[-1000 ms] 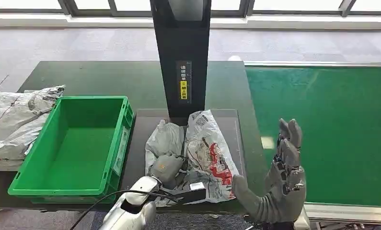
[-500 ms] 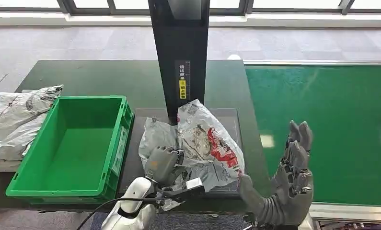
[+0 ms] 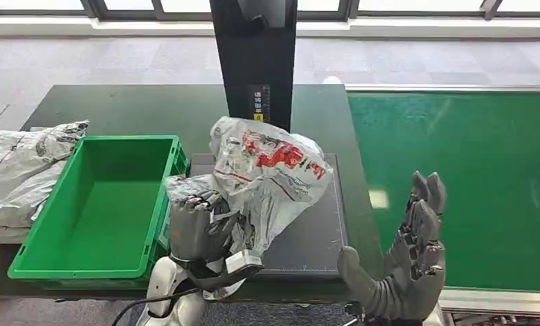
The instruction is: Moved the parcel from conveyor to table for the left to box.
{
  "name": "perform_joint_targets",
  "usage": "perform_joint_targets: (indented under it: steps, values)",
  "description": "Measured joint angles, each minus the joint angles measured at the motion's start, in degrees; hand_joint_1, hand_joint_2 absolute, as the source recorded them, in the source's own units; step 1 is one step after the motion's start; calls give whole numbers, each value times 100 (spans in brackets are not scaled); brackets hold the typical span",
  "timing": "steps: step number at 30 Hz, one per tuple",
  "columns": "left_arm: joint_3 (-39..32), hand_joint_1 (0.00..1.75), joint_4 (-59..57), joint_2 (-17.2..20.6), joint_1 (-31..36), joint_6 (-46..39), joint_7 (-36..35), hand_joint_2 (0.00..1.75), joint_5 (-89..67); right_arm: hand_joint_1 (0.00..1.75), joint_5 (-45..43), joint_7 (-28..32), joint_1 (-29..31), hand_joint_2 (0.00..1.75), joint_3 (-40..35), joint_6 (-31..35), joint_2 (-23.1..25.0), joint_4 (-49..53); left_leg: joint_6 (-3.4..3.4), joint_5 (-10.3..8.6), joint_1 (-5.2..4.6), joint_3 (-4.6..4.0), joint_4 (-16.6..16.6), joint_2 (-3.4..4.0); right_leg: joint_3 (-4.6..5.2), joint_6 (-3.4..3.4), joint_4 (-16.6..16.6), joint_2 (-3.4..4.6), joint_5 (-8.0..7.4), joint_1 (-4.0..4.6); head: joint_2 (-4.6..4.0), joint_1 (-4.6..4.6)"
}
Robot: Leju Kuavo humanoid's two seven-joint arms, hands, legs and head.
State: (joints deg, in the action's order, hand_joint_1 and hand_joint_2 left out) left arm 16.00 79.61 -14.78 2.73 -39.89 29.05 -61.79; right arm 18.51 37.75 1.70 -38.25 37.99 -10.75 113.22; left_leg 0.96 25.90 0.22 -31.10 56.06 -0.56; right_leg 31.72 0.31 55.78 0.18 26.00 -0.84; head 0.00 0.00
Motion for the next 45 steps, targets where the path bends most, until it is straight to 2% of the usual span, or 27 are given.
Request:
perform_joint_targets:
  steps: [9,13,26,29,33,35,37,40,45]
  values:
    - [-910,175,1071,-98,-330,0,1005,175,763,0,-148,35,7,175,-2,-37,2,0,1,-2,1,0,0,7,5,-1,4,4,-1,1,0,0]
    - [-1357,175,1754,-133,-473,0,1086,175,955,0,-243,92,38,175,-2,-81,4,2,1,-2,1,-1,0,4,7,-1,3,2,-1,1,0,-2]
    - [-1889,175,2618,-173,-604,0,1101,175,1018,0,-328,109,70,175,-2,-162,13,4,1,-1,1,-4,0,10,10,-1,3,5,-1,1,0,0]
    - [-2256,175,2880,-175,-507,0,1101,175,1242,0,-407,129,93,175,-2,-219,33,13,1,-2,1,-4,0,9,11,-1,3,4,-1,3,2,-2]
    - [-3233,175,2670,-129,85,0,1090,175,1493,0,-426,131,92,175,-2,-253,44,48,8,-6,1,-3,0,7,13,-5,5,3,-3,6,0,-2]
    - [-3741,175,2175,-48,526,0,842,175,1247,0,-428,131,92,175,-2,-330,70,48,18,-16,1,-2,0,3,14,-8,7,2,-6,6,0,-2]
    - [-4079,175,1524,92,880,50,162,175,656,0,-435,127,89,175,2,-477,101,50,25,-21,1,-2,0,4,18,-17,9,3,-12,8,2,-2]
    - [-4170,175,577,330,1298,297,-791,175,-91,0,-444,125,52,175,81,-758,159,50,25,-28,2,-5,0,3,18,-23,10,2,-18,8,0,-2]
    - [-4188,175,-906,684,1874,418,-1460,175,-431,0,-461,142,14,175,214,-1114,306,50,25,-29,3,-7,0,14,27,-19,11,9,-30,6,2,-2]
